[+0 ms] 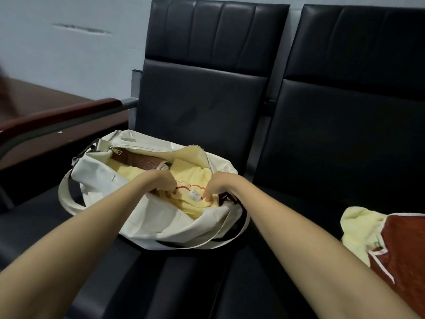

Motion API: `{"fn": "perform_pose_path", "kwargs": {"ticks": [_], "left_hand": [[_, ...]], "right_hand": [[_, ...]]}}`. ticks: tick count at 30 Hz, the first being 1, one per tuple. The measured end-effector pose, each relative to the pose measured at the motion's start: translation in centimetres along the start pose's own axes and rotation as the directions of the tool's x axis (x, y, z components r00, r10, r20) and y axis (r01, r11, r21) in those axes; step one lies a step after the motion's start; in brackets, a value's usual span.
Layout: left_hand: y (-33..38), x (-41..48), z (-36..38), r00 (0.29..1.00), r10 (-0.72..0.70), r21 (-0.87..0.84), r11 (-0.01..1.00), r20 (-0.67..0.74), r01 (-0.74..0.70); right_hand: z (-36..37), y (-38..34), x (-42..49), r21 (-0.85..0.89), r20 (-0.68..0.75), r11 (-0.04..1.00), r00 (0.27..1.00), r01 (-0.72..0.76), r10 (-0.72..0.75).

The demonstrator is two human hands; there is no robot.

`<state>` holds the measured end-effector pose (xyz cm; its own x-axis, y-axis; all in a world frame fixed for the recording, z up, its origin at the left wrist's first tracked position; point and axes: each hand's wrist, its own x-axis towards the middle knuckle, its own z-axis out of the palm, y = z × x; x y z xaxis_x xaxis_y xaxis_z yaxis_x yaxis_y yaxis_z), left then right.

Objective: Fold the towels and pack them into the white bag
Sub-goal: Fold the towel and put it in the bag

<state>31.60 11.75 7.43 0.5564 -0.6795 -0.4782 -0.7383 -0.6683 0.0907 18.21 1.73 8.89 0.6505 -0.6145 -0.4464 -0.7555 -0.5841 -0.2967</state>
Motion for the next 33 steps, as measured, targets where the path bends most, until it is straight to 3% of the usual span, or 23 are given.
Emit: {"fn": "perform_pose_path", "kwargs": {"ticks": [4,9,14,19,24,27,29,31,33], "left_hand": [[0.9,0.8,0.9,0.990,-0.101,-0.174,0.981,-0.097,0.083],[1.2,2.6,2.7,0.914,-0.110,-0.274,0.962,-0.390,-0.001],[1.5,4.1,3.9,0.860,-0.129,-0.373,0.925,-0.493,-0.075],[1.6,4.1,3.7,0.892,-0.086,-0.339,0.938,-0.443,-0.078],[1.4,3.0,3.0,0.955,0.042,-0.093,0.993,-0.292,-0.072],[1.2,1.8,3.3,0.874,0.105,0.006,0.993,-0.474,-0.117],[1.7,1.1,4.0,0.815,0.207,-0.065,0.956,-0.542,-0.287],[2.1,0.7,4.7,0.851,0.359,-0.131,0.891,-0.383,-0.435],[2.5,0.2,4.9,0.906,0.380,-0.153,0.900,-0.189,-0.409]], "right_hand": [[0.6,-0.8,0.8,-0.068,0.043,0.997,0.999,-0.029,0.032],[2.2,-0.1,2.0,-0.080,-0.277,0.997,0.961,-0.010,-0.012],[2.7,0.1,1.9,-0.098,-0.444,0.995,0.895,-0.002,-0.042],[2.3,0.1,1.8,-0.192,-0.386,0.981,0.921,-0.033,-0.044],[1.5,0.3,0.8,-0.331,-0.213,0.943,0.973,0.018,-0.093],[0.2,1.8,-1.0,-0.307,-0.113,0.942,0.977,0.137,-0.179],[-0.6,2.7,-2.1,-0.337,-0.096,0.925,0.970,0.178,-0.222],[-0.8,3.2,-2.7,-0.382,-0.094,0.904,0.965,0.191,-0.244],[-0.4,3.9,-3.3,-0.406,-0.089,0.893,0.964,0.194,-0.250]]}}
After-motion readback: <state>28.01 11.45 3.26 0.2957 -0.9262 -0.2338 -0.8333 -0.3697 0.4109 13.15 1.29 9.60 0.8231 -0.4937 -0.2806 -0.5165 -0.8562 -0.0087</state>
